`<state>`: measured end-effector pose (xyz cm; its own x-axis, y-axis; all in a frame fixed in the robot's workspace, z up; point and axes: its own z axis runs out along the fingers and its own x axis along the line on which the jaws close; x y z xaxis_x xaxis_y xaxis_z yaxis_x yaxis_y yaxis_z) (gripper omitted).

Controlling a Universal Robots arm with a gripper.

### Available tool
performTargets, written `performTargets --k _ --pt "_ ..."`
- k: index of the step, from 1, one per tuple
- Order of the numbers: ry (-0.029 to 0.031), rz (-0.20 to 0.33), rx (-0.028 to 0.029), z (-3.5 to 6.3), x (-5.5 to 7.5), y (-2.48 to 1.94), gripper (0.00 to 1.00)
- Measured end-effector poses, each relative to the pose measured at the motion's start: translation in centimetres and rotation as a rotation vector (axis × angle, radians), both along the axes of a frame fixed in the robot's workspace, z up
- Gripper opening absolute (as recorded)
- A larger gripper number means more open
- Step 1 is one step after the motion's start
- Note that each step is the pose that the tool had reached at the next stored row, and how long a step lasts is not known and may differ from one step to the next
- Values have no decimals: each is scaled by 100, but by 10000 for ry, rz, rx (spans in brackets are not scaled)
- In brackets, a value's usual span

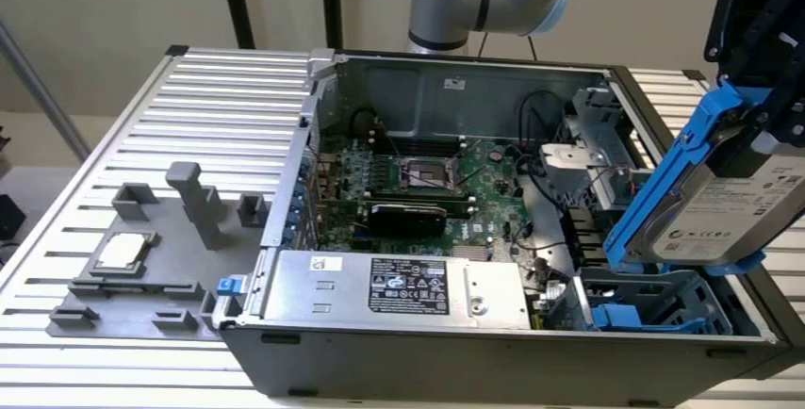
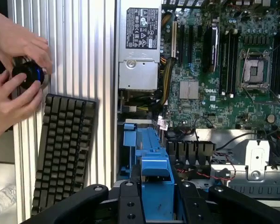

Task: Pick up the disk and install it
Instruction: 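Insert the disk into the insertion slot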

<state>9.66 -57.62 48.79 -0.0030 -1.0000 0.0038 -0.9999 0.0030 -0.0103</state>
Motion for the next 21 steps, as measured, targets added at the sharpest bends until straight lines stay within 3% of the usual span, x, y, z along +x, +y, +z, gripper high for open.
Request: performTargets --k 6,12,21 --pt "2 0 -2 -9 0 0 0" --pt "94 0 -33 -84 16 1 0" --pt "171 -1 -31 -245 79 1 0"
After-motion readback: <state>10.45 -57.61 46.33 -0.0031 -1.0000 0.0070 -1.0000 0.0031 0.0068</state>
